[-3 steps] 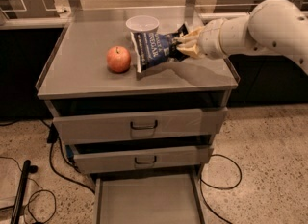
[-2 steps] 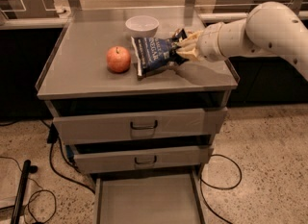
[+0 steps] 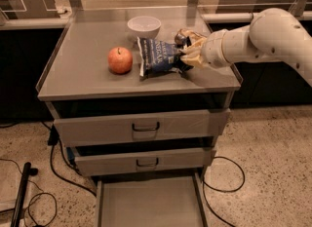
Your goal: Pick blue chip bag from bottom drawer and place on counter
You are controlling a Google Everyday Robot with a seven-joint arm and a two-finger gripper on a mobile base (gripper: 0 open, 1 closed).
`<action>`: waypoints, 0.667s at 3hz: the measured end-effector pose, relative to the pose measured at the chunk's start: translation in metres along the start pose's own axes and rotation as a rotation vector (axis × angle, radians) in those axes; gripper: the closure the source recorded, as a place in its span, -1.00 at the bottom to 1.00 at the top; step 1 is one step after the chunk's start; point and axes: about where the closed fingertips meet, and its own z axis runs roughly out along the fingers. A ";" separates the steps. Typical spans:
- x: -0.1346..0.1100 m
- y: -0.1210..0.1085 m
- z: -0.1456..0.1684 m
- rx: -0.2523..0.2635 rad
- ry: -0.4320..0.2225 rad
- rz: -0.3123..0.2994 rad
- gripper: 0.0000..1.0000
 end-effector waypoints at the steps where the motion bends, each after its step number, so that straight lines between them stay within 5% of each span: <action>1: 0.000 0.000 0.000 0.000 0.000 0.000 -0.09; 2: 0.000 0.000 0.000 0.000 0.000 0.000 -0.56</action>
Offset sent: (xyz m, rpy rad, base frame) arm 0.0000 0.0000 0.0000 0.0000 0.0000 0.0000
